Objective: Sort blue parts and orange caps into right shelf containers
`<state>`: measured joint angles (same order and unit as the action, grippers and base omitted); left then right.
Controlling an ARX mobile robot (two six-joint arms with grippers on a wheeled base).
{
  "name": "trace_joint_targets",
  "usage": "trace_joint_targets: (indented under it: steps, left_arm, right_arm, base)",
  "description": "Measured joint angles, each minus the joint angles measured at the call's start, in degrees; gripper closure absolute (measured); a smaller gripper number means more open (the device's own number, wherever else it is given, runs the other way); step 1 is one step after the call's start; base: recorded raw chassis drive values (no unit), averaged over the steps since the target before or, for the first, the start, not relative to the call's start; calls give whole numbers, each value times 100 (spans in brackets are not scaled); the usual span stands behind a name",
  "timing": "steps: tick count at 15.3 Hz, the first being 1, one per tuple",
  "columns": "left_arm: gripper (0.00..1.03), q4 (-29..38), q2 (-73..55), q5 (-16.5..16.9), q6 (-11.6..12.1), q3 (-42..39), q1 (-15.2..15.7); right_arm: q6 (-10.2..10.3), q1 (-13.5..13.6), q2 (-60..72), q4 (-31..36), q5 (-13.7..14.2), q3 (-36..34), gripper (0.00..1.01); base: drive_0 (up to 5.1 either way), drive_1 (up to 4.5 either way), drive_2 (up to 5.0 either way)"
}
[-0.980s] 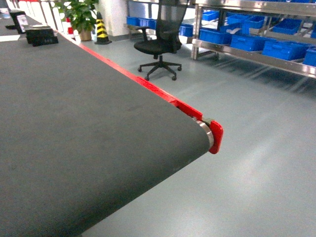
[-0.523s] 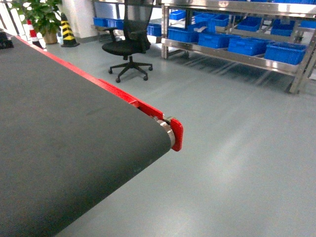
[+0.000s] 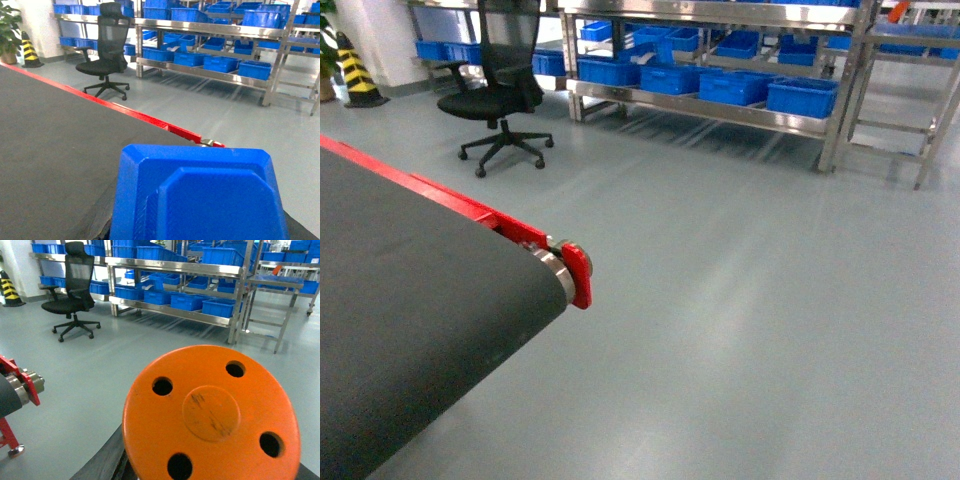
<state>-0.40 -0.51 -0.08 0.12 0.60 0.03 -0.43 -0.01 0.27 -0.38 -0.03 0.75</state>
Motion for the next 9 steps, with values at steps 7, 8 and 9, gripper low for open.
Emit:
trace_joint_targets:
  steps: [7, 8, 9]
  left_arm:
    - [59, 0, 0, 0, 0, 0, 0]
    - [59, 2, 0, 0, 0, 0, 0]
    - [59, 0, 0, 0, 0, 0, 0]
  right_arm:
    - [0, 0, 0, 2, 0, 0, 57]
    - [0, 0, 0, 2, 0, 0, 57]
    - [0, 0, 0, 2, 0, 0, 57]
  base:
    - [-156, -156, -156]
    - [-156, -156, -156]
    - [-156, -156, -156]
